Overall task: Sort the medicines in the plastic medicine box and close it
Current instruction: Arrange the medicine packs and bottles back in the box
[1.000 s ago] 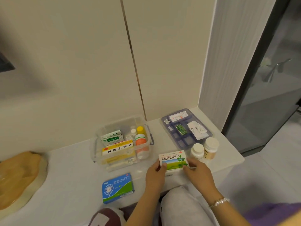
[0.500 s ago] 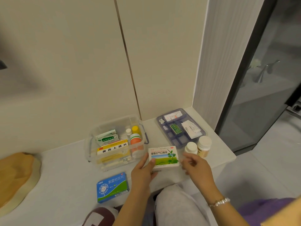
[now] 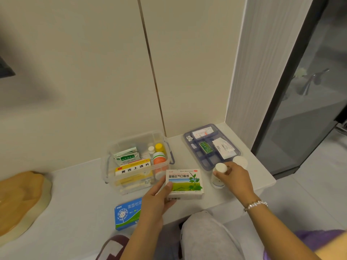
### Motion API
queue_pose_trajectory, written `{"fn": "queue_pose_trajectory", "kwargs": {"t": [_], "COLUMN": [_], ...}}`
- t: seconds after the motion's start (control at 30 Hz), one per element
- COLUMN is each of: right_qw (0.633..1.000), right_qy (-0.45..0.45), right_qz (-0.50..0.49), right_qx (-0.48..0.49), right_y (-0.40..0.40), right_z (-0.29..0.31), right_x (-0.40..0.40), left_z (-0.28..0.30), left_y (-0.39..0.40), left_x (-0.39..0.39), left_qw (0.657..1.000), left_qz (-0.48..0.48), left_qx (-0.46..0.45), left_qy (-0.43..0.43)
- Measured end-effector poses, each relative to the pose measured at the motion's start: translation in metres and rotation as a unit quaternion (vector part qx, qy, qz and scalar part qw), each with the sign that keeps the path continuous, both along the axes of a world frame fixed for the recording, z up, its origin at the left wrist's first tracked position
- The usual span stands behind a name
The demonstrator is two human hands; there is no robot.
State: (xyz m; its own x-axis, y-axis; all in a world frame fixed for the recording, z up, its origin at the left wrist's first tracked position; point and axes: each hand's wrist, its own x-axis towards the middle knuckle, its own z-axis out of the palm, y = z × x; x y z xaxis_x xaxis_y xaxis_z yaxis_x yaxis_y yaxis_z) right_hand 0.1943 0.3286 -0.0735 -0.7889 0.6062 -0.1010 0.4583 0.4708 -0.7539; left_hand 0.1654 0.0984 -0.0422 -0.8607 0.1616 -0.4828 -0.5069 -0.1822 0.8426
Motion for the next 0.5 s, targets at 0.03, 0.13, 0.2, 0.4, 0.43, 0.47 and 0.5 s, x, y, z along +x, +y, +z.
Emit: {"fn": "queue_pose_trajectory", "kwargs": {"t": [0.03,0.13,0.2,0.4,0.43,0.47,0.5], "right_qw": [1.000,0.999,0.998,0.992,0.991,0.991,0.990], "right_qy": [0.006,0.030,0.043,0.086,0.087,0.091,0.096], "right_qz": [0.002,0.012,0.029,0.074,0.080,0.083,0.086], "right_qx": [-0.005,-0.027,-0.041,-0.056,-0.057,-0.058,-0.060], "right_y": [-0.002,-0.008,-0.013,-0.037,-0.041,-0.046,-0.051], "right_z": [0.004,0.023,0.039,0.082,0.087,0.091,0.094], "right_x": [0.000,-0.002,-0.004,-0.016,-0.020,-0.024,-0.028], "left_z": [0.003,0.014,0.022,0.053,0.057,0.060,0.062], "left_y": [-0.002,-0.013,-0.022,-0.056,-0.062,-0.067,-0.071], "left_x": [0.000,0.000,-0.003,-0.027,-0.033,-0.039,-0.045], "left_qw": [1.000,1.000,0.999,0.995,0.993,0.991,0.990], "left_qz": [-0.002,0.001,0.014,0.053,0.063,0.074,0.086], "left_qx": [0.001,0.008,0.016,-0.012,-0.023,-0.033,-0.043], "left_qy": [0.004,0.012,0.024,0.085,0.095,0.102,0.105]}}
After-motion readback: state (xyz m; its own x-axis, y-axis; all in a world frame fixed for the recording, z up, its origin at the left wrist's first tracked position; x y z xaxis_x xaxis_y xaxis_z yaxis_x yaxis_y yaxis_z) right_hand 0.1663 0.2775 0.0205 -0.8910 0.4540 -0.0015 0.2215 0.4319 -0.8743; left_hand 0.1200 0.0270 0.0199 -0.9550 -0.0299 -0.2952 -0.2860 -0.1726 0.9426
